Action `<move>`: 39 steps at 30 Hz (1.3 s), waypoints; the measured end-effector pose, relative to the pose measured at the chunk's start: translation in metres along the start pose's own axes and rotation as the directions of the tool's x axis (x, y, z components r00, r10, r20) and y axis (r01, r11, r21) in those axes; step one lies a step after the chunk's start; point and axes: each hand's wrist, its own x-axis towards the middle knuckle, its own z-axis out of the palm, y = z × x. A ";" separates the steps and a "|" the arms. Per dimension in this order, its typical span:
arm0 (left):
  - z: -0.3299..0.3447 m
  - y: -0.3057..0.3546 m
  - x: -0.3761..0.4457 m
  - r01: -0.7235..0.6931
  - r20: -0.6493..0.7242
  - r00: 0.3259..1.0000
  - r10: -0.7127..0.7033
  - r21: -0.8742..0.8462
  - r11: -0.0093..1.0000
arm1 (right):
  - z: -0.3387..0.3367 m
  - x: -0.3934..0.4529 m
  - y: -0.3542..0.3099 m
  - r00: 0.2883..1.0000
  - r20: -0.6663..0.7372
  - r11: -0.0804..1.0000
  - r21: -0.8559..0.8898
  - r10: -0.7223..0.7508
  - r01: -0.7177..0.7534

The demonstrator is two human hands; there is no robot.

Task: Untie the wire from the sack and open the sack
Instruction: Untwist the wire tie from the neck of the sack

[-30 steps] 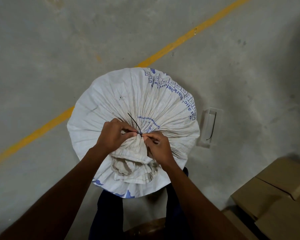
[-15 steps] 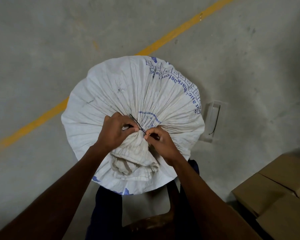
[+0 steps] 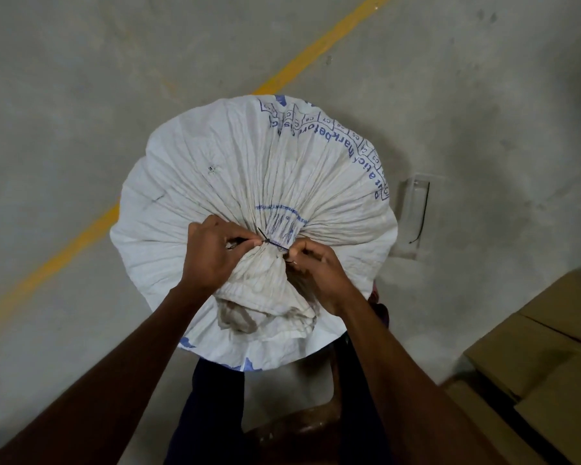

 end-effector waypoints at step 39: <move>0.005 0.050 0.052 -0.024 0.003 1.000 0.025 -0.183 0.983 | -0.004 0.047 -0.059 0.860 -0.046 0.677 -0.639 -0.509 0.366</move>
